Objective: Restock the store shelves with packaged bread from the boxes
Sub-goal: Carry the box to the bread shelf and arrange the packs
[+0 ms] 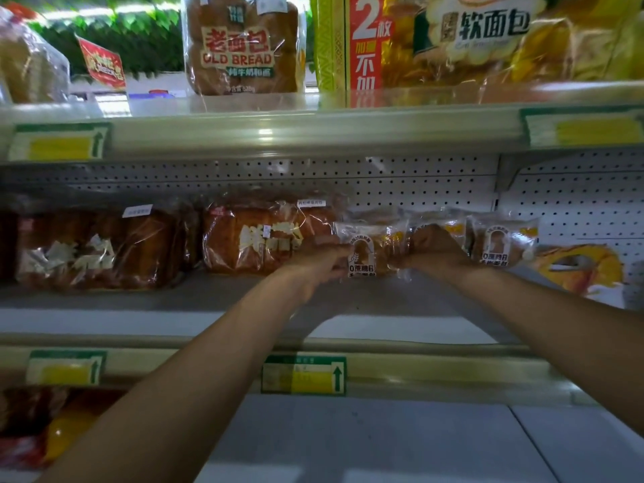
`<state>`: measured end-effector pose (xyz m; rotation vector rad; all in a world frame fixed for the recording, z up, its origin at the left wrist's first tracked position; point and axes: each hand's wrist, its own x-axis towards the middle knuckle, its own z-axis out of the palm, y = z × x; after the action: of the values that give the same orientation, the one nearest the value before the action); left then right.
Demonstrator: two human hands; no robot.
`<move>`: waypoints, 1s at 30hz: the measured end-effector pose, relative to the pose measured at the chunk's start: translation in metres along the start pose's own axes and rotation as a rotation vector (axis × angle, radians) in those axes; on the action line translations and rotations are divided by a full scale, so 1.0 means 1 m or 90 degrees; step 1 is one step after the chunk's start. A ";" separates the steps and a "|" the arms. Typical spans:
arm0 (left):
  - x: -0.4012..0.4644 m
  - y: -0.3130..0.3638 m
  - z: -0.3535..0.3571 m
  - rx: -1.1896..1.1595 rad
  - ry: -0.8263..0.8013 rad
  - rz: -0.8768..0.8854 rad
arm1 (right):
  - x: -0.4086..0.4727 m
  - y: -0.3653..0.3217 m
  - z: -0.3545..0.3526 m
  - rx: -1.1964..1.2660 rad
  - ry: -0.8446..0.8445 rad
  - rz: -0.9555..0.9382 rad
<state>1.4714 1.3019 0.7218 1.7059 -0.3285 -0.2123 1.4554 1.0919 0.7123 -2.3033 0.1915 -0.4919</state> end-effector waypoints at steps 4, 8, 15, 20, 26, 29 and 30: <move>-0.016 0.006 0.001 -0.085 0.041 0.006 | -0.009 -0.006 -0.004 -0.001 0.118 -0.059; -0.041 0.003 -0.003 -0.290 0.113 0.031 | -0.029 -0.028 0.005 0.033 0.145 -0.169; -0.131 -0.023 -0.025 -0.399 0.236 0.141 | -0.087 -0.082 0.058 0.209 0.034 -0.351; -0.202 -0.058 -0.074 -0.398 0.387 0.139 | -0.145 -0.130 0.114 0.358 -0.054 -0.462; -0.283 -0.147 -0.156 -0.391 0.557 0.018 | -0.234 -0.165 0.218 0.444 -0.321 -0.505; -0.324 -0.197 -0.195 -0.455 0.630 -0.059 | -0.271 -0.173 0.284 0.422 -0.469 -0.481; -0.337 -0.212 -0.207 -0.472 0.652 -0.083 | -0.281 -0.175 0.307 0.416 -0.518 -0.462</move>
<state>1.2419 1.6366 0.5308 0.9170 0.5682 0.4103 1.3207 1.4950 0.5600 -1.6820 -1.0637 0.0860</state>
